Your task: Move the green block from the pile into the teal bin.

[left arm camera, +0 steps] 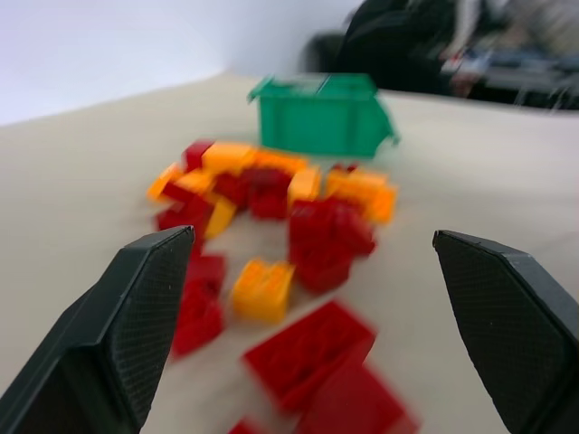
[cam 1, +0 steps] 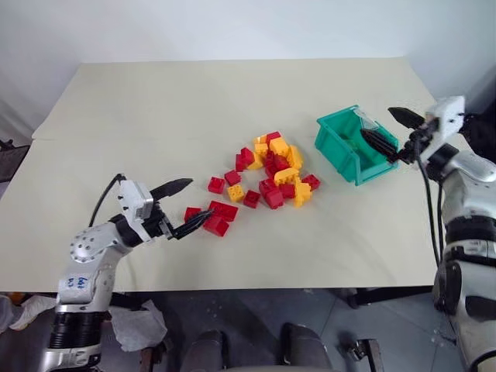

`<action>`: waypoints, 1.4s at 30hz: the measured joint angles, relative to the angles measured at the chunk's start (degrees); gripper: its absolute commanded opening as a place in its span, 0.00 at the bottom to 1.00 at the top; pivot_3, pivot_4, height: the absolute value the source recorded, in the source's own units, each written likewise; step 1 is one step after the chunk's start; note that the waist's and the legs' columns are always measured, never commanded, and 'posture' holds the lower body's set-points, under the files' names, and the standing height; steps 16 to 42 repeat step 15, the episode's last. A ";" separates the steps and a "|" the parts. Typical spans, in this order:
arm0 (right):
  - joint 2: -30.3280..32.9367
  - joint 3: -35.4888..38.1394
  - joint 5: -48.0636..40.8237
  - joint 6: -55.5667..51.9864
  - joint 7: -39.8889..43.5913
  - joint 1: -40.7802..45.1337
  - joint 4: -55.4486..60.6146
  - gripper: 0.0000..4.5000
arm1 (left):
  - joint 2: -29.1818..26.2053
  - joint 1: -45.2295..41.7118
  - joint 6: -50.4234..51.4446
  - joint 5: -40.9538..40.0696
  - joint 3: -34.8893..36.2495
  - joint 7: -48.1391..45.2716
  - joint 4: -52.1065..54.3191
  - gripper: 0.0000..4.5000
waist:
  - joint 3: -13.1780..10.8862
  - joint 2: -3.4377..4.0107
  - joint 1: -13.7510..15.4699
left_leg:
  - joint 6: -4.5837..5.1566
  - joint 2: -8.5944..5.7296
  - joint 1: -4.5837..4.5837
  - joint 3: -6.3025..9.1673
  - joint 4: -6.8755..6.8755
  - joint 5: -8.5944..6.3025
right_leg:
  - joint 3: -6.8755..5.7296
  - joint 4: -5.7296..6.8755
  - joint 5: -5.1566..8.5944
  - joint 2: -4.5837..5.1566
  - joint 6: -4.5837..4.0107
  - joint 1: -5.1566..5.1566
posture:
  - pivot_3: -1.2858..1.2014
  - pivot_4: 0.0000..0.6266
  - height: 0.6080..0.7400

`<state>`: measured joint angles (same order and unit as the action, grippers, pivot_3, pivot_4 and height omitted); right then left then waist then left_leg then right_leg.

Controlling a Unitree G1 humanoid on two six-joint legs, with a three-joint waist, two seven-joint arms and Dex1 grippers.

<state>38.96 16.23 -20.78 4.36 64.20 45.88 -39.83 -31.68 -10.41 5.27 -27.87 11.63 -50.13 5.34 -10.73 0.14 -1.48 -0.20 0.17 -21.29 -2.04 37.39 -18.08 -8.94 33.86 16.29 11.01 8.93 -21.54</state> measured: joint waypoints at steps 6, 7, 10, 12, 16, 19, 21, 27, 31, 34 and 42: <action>0.25 0.02 -11.47 -11.25 8.40 -23.78 28.39 0.99 | -2.75 3.78 -3.74 3.44 3.00 0.67 -1.57 1.00 | 0.00 0.00 1.35 | 0.01 -0.01 0.01 -0.01 0.06 -0.01 | 0.01 -0.02 0.00 0.00 0.00 0.03 | 0.52 0.24 1.00; 0.41 -0.13 -12.08 -11.36 9.81 -27.69 32.07 0.99 | -3.12 4.56 -4.45 3.87 3.45 0.92 -1.61 1.00 | 0.00 0.00 1.47 | 0.02 -0.01 0.02 -0.01 0.08 -0.02 | 0.03 -0.01 0.00 0.00 0.00 0.04 | 0.52 0.24 1.00; 1.03 -0.25 -11.93 -9.46 12.79 -35.23 36.65 0.99 | -3.46 6.48 -6.10 5.13 4.39 1.76 -1.58 1.00 | 0.00 0.00 1.59 | 0.06 -0.02 0.02 -0.04 0.17 -0.06 | 0.06 -0.02 0.00 0.00 0.00 0.07 | 0.52 0.24 1.00; 1.09 -0.24 -11.28 -6.84 14.25 -38.67 37.09 0.99 | -3.46 7.94 -6.97 5.74 4.83 1.95 -1.61 1.00 | 0.00 0.00 1.60 | 0.06 -0.02 0.02 -0.05 0.23 -0.07 | 0.07 -0.01 0.00 0.00 0.00 0.08 | 0.52 0.24 1.00; 1.09 -0.17 -10.79 -4.08 14.89 -40.78 37.01 0.99 | -3.46 8.89 -7.63 5.78 5.30 2.08 -1.50 1.00 | 0.00 0.00 1.59 | 0.06 -0.01 0.03 -0.05 0.26 -0.07 | 0.09 0.03 0.00 0.00 0.00 0.08 | 0.52 0.24 1.00; 1.09 -0.17 -10.79 -4.08 14.89 -40.78 37.01 0.99 | -3.46 8.89 -7.63 5.78 5.30 2.08 -1.50 1.00 | 0.00 0.00 1.59 | 0.06 -0.01 0.03 -0.05 0.26 -0.07 | 0.09 0.03 0.00 0.00 0.00 0.08 | 0.52 0.24 1.00; 1.09 -0.17 -10.79 -4.08 14.89 -40.78 37.01 0.99 | -3.46 8.89 -7.63 5.78 5.30 2.08 -1.50 1.00 | 0.00 0.00 1.59 | 0.06 -0.01 0.03 -0.05 0.26 -0.07 | 0.09 0.03 0.00 0.00 0.00 0.08 | 0.52 0.24 1.00; 1.09 -0.17 -10.79 -4.08 14.89 -40.78 37.01 0.99 | -3.46 8.89 -7.63 5.78 5.30 2.08 -1.50 1.00 | 0.00 0.00 1.59 | 0.06 -0.01 0.03 -0.05 0.26 -0.07 | 0.09 0.03 0.00 0.00 0.00 0.08 | 0.52 0.24 1.00; 1.09 -0.17 -10.79 -4.08 14.89 -40.78 37.01 0.99 | -3.46 8.89 -7.63 5.78 5.30 2.08 -1.50 1.00 | 0.00 0.00 1.59 | 0.06 -0.01 0.03 -0.05 0.26 -0.07 | 0.09 0.03 0.00 0.00 0.00 0.08 | 0.52 0.24 1.00; 1.09 -0.17 -10.79 -4.08 14.89 -40.78 37.01 0.99 | -3.46 8.89 -7.63 5.78 5.30 2.08 -1.50 1.00 | 0.00 0.00 1.59 | 0.06 -0.01 0.03 -0.05 0.26 -0.07 | 0.09 0.03 0.00 0.00 0.00 0.08 | 0.52 0.24 1.00; 1.09 -0.17 -10.79 -4.08 14.89 -40.78 37.01 0.99 | -3.46 8.89 -7.63 5.78 5.30 2.08 -1.50 1.00 | 0.00 0.00 1.59 | 0.06 -0.01 0.03 -0.05 0.26 -0.07 | 0.09 0.03 0.00 0.00 0.00 0.08 | 0.52 0.24 1.00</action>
